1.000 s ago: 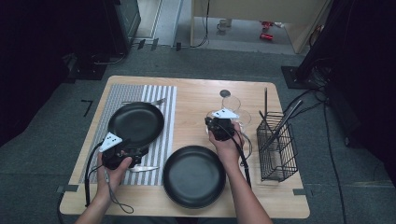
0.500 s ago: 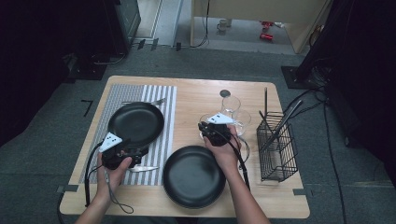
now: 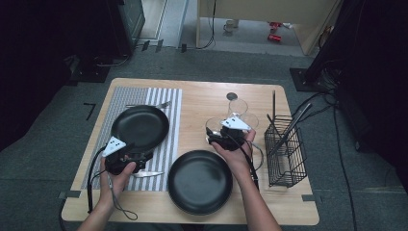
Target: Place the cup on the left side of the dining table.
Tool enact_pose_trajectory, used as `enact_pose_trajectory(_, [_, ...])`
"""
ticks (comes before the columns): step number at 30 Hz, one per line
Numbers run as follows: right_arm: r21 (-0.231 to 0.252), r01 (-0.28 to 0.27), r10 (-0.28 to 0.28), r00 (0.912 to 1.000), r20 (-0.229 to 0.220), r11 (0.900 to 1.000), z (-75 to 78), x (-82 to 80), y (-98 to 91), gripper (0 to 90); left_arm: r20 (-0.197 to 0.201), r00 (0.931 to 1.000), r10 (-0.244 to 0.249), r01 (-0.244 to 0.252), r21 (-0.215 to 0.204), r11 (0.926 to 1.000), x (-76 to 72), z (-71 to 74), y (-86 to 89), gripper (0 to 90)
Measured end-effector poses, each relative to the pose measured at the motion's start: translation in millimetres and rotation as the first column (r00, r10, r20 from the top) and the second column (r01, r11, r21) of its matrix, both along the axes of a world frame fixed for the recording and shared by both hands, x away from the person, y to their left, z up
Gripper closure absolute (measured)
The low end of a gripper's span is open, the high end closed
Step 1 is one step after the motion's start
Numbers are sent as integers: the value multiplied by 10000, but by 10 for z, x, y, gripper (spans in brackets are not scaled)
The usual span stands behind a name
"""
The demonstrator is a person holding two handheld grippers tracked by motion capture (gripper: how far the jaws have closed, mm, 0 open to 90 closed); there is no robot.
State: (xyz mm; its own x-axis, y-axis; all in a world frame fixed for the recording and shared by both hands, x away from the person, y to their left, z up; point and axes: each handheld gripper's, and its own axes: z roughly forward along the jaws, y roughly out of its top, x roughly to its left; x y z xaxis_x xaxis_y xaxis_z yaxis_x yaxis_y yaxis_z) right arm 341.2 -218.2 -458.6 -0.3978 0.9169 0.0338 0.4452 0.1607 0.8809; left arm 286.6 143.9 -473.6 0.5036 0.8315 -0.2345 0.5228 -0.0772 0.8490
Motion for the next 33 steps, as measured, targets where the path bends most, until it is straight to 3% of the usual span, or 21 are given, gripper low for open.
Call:
enact_pose_trajectory(5, [-185, 71, -79, 9991, -425, 9998, -71, 67, 14, 132, -20, 10000, -31, 31, -33, 10000, -2, -1, -5, 130])
enact_pose_trajectory(14, [-539, 188, -252, 9926, -1192, 9984, -268, 213, 77, 158, -12, 10000, -56, 56, -49, 10000, -6, -2, 3, 129])
enact_pose_trajectory(23, [-510, 236, -301, 9911, -1299, 9984, -310, 255, 108, 199, 89, 9999, -90, 91, -87, 9999, -12, 7, 17, 129])
enact_pose_trajectory(33, [-591, 359, -433, 9907, -1289, 9976, -239, 208, 101, 201, 153, 9995, -289, 290, -64, 9996, -20, 8, -23, 129])
